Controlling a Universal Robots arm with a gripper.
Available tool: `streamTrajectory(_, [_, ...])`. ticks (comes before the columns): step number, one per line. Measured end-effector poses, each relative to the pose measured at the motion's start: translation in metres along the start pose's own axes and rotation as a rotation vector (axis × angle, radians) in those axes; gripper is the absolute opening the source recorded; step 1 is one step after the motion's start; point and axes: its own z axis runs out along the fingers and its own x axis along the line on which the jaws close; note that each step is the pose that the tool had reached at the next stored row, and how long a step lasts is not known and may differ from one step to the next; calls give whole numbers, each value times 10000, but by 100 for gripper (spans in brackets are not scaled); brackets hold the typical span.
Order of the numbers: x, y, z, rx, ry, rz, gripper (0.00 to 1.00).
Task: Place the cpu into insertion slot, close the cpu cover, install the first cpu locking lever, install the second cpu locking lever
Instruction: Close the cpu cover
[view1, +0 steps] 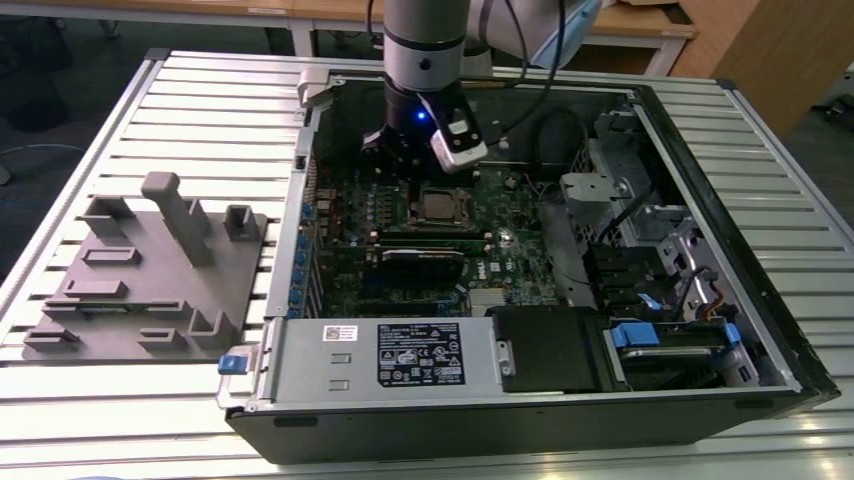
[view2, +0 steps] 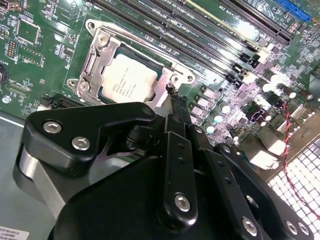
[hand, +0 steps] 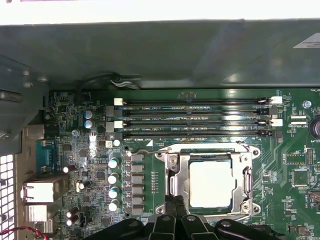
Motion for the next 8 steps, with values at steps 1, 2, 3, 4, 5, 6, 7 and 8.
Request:
streamTrajectory(1, [3, 0, 0, 0, 0, 0, 11])
streamTrajectory(2, [5, 0, 0, 0, 0, -1, 11])
streamTrajectory(3, [9, 0, 1, 0, 0, 0, 11])
streamTrajectory(4, [12, 0, 1, 0, 0, -1, 11])
streamTrajectory(5, [14, 0, 1, 0, 0, -1, 11])
streamTrajectory(6, [16, 0, 1, 0, 0, -2, 11])
streamTrajectory(7, [18, -1, 1, 0, 0, -1, 11])
streamTrajectory(8, [19, -1, 1, 0, 0, -1, 11])
